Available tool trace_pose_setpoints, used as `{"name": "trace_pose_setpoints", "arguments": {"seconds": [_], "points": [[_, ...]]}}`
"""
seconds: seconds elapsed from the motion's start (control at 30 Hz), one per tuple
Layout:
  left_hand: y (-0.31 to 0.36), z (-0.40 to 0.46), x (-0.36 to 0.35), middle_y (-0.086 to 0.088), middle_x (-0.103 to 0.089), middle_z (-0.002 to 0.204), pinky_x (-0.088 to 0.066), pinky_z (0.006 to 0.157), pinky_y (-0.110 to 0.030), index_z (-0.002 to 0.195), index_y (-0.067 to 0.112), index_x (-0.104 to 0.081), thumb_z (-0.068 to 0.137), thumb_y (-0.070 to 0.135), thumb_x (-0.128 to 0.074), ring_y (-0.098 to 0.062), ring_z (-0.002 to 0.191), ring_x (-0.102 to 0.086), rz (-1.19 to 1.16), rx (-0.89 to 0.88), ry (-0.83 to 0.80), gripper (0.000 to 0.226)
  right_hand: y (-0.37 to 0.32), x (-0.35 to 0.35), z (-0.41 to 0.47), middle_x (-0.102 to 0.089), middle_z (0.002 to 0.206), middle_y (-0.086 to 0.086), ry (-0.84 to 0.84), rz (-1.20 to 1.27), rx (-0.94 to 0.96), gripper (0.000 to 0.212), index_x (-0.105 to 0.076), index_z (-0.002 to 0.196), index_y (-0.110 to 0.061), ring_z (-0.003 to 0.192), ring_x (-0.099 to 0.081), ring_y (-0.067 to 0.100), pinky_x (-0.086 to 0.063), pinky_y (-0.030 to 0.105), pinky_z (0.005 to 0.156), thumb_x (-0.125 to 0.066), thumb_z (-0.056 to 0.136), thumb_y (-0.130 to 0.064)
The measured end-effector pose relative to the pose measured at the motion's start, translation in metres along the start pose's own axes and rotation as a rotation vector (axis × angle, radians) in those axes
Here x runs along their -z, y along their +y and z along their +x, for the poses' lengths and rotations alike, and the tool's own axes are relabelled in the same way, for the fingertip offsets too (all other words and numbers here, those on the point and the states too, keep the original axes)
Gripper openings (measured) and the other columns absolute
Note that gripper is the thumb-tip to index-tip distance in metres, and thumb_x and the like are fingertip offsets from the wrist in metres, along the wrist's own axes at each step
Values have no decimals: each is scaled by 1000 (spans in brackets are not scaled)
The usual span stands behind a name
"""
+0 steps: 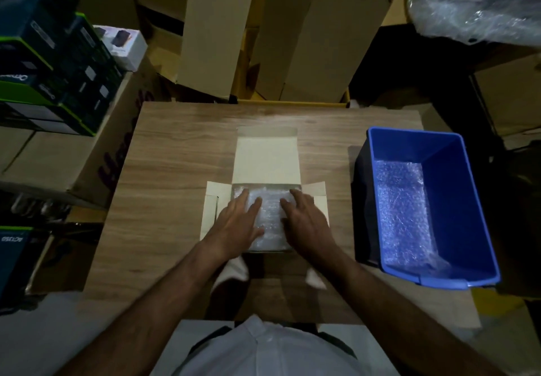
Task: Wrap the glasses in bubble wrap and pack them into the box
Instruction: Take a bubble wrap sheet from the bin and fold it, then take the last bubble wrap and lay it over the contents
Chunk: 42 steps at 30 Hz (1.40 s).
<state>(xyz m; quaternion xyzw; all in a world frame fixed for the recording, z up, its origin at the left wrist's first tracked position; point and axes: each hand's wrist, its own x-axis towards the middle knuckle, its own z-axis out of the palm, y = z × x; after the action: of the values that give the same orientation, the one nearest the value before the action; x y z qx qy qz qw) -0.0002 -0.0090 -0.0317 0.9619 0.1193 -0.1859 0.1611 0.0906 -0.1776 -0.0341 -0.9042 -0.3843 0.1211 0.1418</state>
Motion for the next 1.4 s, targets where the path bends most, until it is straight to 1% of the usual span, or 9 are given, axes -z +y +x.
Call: {"name": "trace_pose_setpoints", "arguments": {"seconds": [0.07, 0.17, 0.33, 0.53, 0.83, 1.0, 1.2, 1.27, 1.4], "points": [[-2, 1, 1, -24, 8, 167, -12, 125, -43, 162, 12, -3, 97, 48, -59, -37, 155, 1, 100, -34, -93, 93, -2, 1, -1, -25, 160, 30, -155, -15, 30, 67, -35, 153, -4, 148, -28, 44, -32, 46, 119, -64, 95, -22], [-2, 6, 4, -25, 10, 166, -3, 126, -50, 161, 10, 6, 96, 53, -57, -38, 155, 4, 277, -64, -166, 100, -6, 6, -2, 7, 164, 32, -339, -47, 59, 93, -2, 160, -2, 153, 5, 46, -8, 50, 127, -64, 97, -31], [-8, 16, -3, -25, 10, 166, 4, 124, -54, 160, 9, 9, 92, 58, -58, -38, 155, 5, 398, -68, -167, 107, -3, 2, 3, 16, 161, 35, -418, -61, 63, 107, 11, 159, -3, 152, 12, 47, -3, 47, 126, -66, 95, -38], [-3, 17, -23, -28, 6, 166, 3, 125, -55, 159, 5, 11, 94, 61, -53, -42, 154, 2, 462, -32, -65, 106, -2, -15, 4, 11, 161, 37, -342, -51, 65, 110, 10, 158, 0, 152, 6, 49, -18, 53, 125, -67, 93, -43], [-5, 1, -8, -21, 7, 168, 4, 124, -56, 161, 13, 8, 94, 59, -54, -36, 155, 8, 392, -39, -56, 102, -8, -4, -4, 20, 162, 30, -354, -74, 61, 109, 15, 158, -6, 152, 14, 44, -25, 49, 124, -67, 95, -41], [-4, -6, 3, -21, 5, 168, 5, 124, -57, 161, 14, 8, 92, 46, -62, -35, 155, 8, 413, 2, -134, 103, 2, 15, -14, 4, 166, 25, -255, -97, 133, 90, -4, 161, -8, 154, -8, 39, -36, 44, 116, -62, 97, -36], [11, 0, 6, -26, -10, 165, 6, 123, -57, 161, 10, 0, 84, 50, -72, -40, 153, -7, 483, 54, -88, 112, 17, 29, -23, -7, 166, 25, -201, -152, 203, 94, -13, 161, -12, 152, -19, 36, -22, 44, 123, -71, 91, -34], [15, -4, 5, -29, -19, 161, 2, 124, -58, 161, 10, -9, 79, 52, -75, -43, 151, -17, 447, 30, -4, 114, 20, 36, -25, -10, 166, 25, -140, -173, 191, 90, -14, 161, -13, 153, -19, 37, -20, 44, 123, -67, 93, -37], [35, -13, 12, -30, -53, 142, -19, 119, -56, 144, 7, -52, 50, 57, -89, -46, 131, -52, 401, -108, 225, 113, 35, 50, -35, -17, 165, 25, -35, -192, 155, 87, -21, 159, -10, 152, -23, 38, -20, 47, 122, -66, 91, -38]]}}
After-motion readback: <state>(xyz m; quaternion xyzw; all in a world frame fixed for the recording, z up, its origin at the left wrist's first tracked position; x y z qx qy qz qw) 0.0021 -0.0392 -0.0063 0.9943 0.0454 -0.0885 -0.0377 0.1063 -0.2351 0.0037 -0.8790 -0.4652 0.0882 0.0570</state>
